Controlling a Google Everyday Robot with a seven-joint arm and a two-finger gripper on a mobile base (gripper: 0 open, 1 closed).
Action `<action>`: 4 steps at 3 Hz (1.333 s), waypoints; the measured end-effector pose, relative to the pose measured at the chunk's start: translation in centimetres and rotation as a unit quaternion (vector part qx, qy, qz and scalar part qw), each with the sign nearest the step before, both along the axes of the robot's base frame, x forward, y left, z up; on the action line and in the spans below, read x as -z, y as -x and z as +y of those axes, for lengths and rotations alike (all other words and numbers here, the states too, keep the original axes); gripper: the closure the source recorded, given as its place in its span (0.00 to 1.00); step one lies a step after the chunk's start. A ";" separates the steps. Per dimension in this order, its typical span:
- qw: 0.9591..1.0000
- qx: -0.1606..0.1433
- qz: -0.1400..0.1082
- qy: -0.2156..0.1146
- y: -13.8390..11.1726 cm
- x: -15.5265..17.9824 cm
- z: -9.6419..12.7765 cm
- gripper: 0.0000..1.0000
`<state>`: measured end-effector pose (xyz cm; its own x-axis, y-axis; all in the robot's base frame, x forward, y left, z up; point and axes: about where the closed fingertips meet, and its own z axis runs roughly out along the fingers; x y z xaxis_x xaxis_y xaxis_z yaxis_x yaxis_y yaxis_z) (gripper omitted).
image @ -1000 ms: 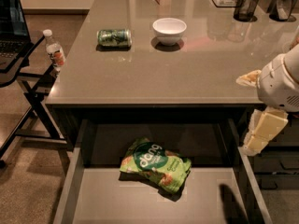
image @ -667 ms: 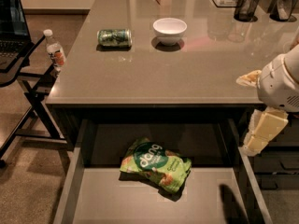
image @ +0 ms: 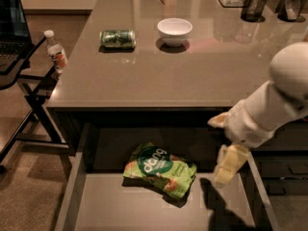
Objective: Pick green rice chip bag from top drawer and place on counter
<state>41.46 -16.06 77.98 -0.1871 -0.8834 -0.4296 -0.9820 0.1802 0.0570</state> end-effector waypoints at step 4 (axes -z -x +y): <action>0.995 0.002 -0.019 -0.096 1.5 10.3 9.1 0.00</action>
Offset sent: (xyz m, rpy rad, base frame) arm -0.0058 0.0448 -0.0819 0.4285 0.0098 -0.0750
